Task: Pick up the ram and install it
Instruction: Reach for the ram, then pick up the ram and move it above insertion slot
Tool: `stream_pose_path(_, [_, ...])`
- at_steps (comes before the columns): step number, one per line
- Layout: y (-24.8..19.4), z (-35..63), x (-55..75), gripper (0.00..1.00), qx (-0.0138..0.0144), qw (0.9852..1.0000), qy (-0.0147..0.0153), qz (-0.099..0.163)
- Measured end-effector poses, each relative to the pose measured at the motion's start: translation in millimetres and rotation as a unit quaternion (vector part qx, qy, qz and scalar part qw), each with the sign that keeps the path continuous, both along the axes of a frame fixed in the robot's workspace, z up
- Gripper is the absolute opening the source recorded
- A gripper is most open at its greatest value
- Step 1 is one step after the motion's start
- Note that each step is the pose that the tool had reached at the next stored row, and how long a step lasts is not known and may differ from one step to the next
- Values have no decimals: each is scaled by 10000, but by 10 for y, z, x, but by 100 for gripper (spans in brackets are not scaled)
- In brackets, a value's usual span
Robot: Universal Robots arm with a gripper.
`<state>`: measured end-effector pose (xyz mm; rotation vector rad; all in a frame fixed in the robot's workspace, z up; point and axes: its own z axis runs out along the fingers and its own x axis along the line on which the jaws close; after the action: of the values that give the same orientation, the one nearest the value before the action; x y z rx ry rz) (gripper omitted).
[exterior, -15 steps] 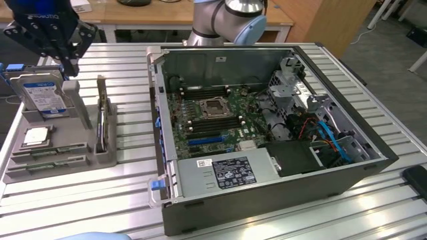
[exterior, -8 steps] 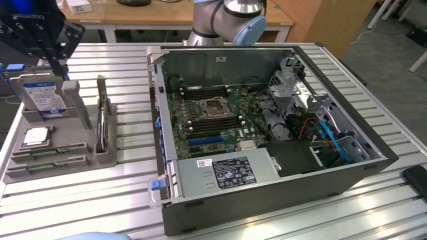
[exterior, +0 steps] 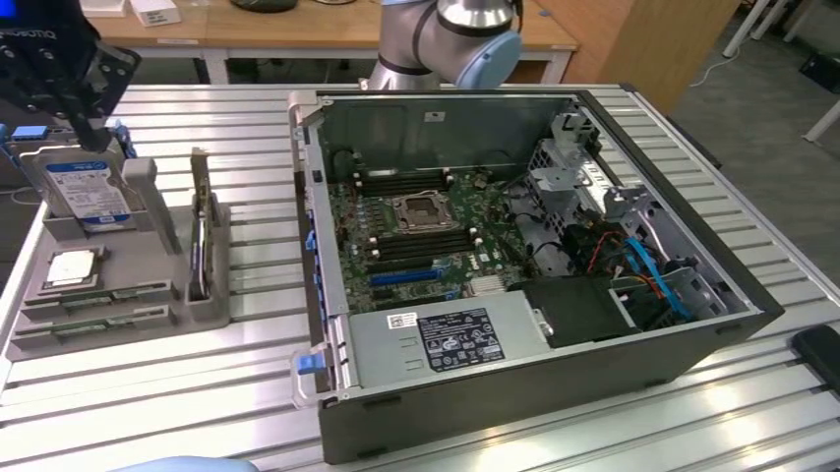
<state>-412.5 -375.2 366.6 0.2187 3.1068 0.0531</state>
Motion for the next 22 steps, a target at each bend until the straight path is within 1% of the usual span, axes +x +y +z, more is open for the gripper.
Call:
stream_pose_path(7, [38,-29,-190,10,-6,10000,0,-63])
stream_pose_path(16, [69,-51,-434,10,-8,9999,0,-128])
stream_pose_path(22, [70,-52,-442,10,-8,9999,1,-133])
